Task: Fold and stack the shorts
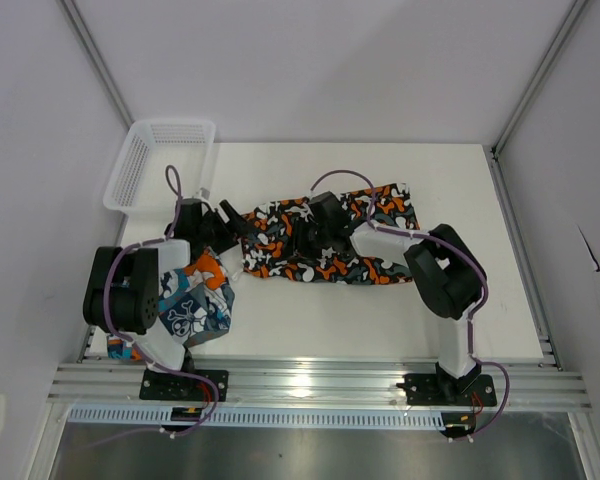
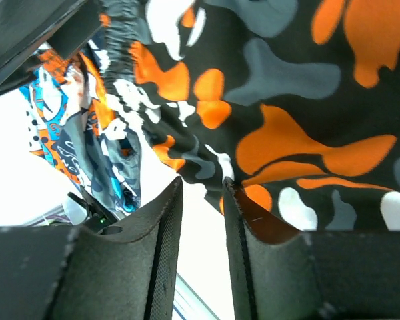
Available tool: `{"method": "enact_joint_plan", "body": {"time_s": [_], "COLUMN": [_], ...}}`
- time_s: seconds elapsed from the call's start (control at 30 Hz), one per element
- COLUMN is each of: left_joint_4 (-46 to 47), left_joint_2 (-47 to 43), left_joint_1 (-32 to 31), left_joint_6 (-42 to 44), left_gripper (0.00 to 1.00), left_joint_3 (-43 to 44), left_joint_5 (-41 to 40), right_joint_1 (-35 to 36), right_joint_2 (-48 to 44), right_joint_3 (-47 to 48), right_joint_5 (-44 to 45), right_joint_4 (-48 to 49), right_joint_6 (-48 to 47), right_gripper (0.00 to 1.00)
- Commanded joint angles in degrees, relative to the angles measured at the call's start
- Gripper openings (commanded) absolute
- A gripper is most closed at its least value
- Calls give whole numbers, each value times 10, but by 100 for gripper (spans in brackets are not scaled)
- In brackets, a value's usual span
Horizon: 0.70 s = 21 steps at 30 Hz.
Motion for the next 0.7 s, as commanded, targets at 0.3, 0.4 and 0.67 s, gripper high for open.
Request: {"method": "enact_joint_plan", "body": {"time_s": [0.3, 0.4, 0.67], "left_joint_4": [-26, -29, -42], "left_joint_2": [77, 79, 74], "left_joint_1": [20, 25, 22], "left_joint_6": [32, 38, 40], "left_gripper": [84, 84, 84], "left_joint_3": [90, 88, 81], "left_joint_5": [21, 26, 3], "right_joint_1": [-10, -19, -32], "right_joint_2": [3, 35, 150], "right_joint_3": [88, 114, 230], "right_joint_5": [2, -8, -31], "right_joint_4": [14, 35, -5], "right_joint_6": [-17, -4, 16], "right_gripper": [42, 42, 41]}}
